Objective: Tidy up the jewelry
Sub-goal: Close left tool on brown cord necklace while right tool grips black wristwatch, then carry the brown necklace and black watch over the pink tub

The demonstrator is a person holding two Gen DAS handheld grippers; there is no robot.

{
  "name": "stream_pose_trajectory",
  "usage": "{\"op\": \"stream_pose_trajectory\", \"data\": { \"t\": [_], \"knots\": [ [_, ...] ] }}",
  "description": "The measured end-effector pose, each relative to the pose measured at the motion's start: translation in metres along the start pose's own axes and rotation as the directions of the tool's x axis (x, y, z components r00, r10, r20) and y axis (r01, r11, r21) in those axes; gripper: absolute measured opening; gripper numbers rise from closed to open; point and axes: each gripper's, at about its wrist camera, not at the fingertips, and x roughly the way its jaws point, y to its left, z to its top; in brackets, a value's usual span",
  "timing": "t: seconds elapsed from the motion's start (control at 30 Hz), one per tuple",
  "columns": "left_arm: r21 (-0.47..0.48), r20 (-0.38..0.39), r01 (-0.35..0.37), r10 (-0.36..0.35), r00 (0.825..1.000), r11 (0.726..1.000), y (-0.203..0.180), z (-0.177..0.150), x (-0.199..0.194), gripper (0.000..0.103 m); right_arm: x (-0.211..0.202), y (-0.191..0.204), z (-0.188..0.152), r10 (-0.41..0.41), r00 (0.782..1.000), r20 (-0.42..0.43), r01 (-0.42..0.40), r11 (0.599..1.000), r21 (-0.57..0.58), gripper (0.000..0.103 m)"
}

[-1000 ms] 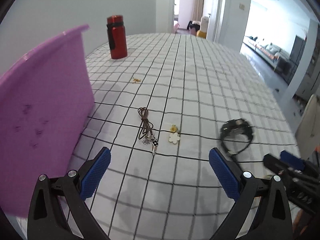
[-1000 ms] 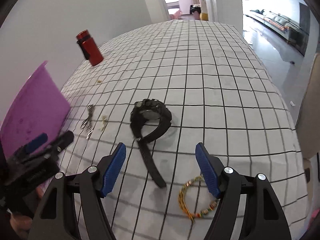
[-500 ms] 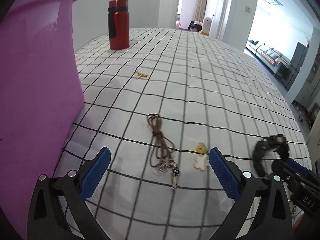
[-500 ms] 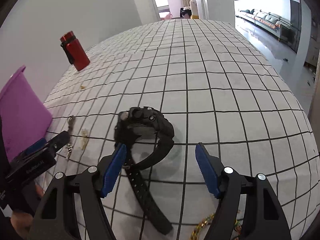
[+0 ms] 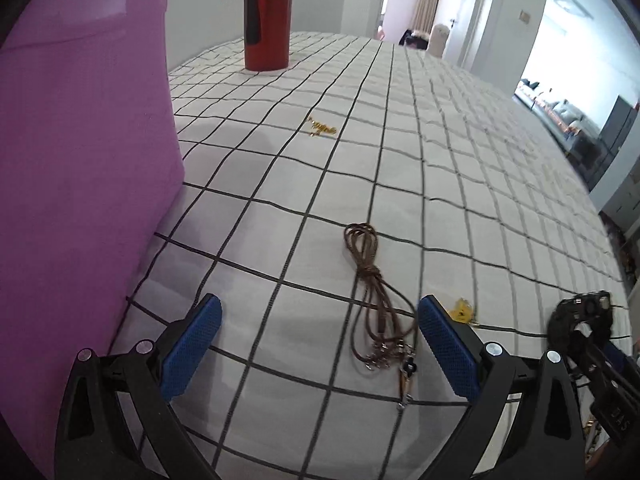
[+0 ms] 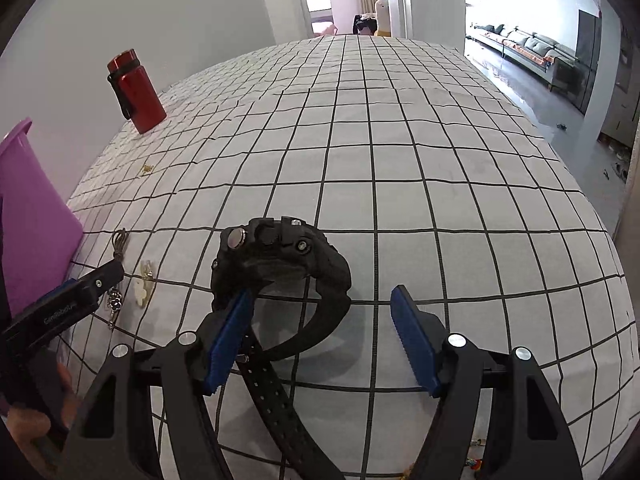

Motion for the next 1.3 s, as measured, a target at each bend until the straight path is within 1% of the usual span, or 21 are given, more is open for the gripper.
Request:
{"op": "stream_pose_trajectory", "data": {
  "t": [0.13, 0.23, 0.3, 0.33, 0.4, 0.43, 0.47, 0.5, 0.53, 0.6, 0.67, 0.87, 0.93, 1.07, 1.2, 1.3],
  "knots": [
    [0.037, -0.015, -0.043, 0.043, 0.999, 0.998, -0.007, 0.003, 0.007, 0.096, 0.005, 0.006, 0.001, -0.020, 1.000, 0.001, 0.020, 0.999, -0.028, 0.068],
    [0.043, -0.013, -0.045, 0.046, 0.999, 0.998, -0.009, 0.004, 0.007, 0.095, 0.006, 0.009, 0.000, -0.035, 0.999, 0.005, 0.035, 0.998, -0.044, 0.066],
    [0.057, -0.001, -0.038, 0.038, 0.999, 0.998, -0.011, 0.003, 0.004, 0.083, 0.006, 0.010, 0.000, -0.049, 0.999, 0.012, 0.050, 0.997, -0.060, 0.053],
    [0.067, 0.005, -0.031, 0.031, 1.000, 0.997, -0.013, 0.002, 0.002, 0.080, 0.006, 0.011, 0.000, -0.049, 0.999, 0.013, 0.050, 0.997, -0.065, 0.052],
    [0.082, 0.014, -0.020, 0.019, 1.000, 0.996, -0.018, 0.000, -0.001, 0.067, 0.007, 0.013, 0.000, -0.044, 0.999, 0.015, 0.045, 0.996, -0.076, 0.046],
    [0.087, 0.019, -0.016, 0.015, 1.000, 0.996, -0.020, -0.001, -0.003, 0.064, 0.007, 0.015, 0.000, -0.037, 0.999, 0.016, 0.038, 0.996, -0.081, 0.043],
    [0.090, 0.022, -0.014, 0.012, 1.000, 0.996, -0.022, -0.002, -0.004, 0.059, 0.007, 0.017, -0.001, -0.033, 0.999, 0.017, 0.035, 0.996, -0.087, 0.041],
    [0.092, 0.025, -0.008, 0.006, 1.000, 0.996, -0.023, -0.003, -0.005, 0.051, 0.008, 0.018, 0.000, -0.032, 0.999, 0.017, 0.033, 0.996, -0.086, 0.041],
    [0.094, 0.027, -0.003, 0.000, 1.000, 0.996, -0.024, -0.004, -0.007, 0.045, 0.009, 0.018, 0.001, -0.024, 1.000, 0.016, 0.025, 0.996, -0.081, 0.040],
    [0.108, 0.031, 0.010, -0.014, 0.999, 0.994, -0.026, -0.005, -0.009, 0.021, 0.010, 0.019, 0.003, -0.012, 1.000, 0.014, 0.013, 0.997, -0.078, 0.039],
    [0.116, 0.030, 0.013, -0.016, 0.999, 0.993, -0.028, -0.005, -0.009, 0.006, 0.009, 0.016, 0.003, 0.008, 1.000, 0.013, -0.007, 0.998, -0.063, 0.037],
    [0.117, 0.036, 0.024, -0.029, 0.999, 0.993, -0.029, -0.010, -0.015, 0.005, -0.001, 0.013, 0.000, 0.035, 0.998, 0.045, -0.031, 0.997, -0.072, 0.030],
    [0.114, 0.051, 0.039, -0.045, 0.998, 0.993, -0.030, -0.012, -0.023, 0.005, -0.005, 0.011, -0.002, 0.050, 0.997, 0.053, -0.047, 0.996, -0.071, 0.028],
    [0.115, 0.083, 0.043, -0.052, 0.995, 0.992, -0.033, -0.016, -0.040, 0.005, -0.020, 0.009, -0.007, 0.072, 0.993, 0.091, -0.064, 0.995, -0.080, 0.024],
    [0.101, 0.093, 0.037, -0.047, 0.995, 0.994, -0.032, -0.020, -0.054, 0.005, -0.038, 0.007, -0.011, 0.094, 0.986, 0.141, -0.082, 0.993, -0.088, 0.021],
    [0.092, 0.106, 0.028, -0.038, 0.994, 0.995, -0.032, -0.025, -0.067, 0.005, -0.050, 0.006, -0.012, 0.116, 0.980, 0.160, -0.101, 0.990, -0.102, 0.021]
  ]
}}
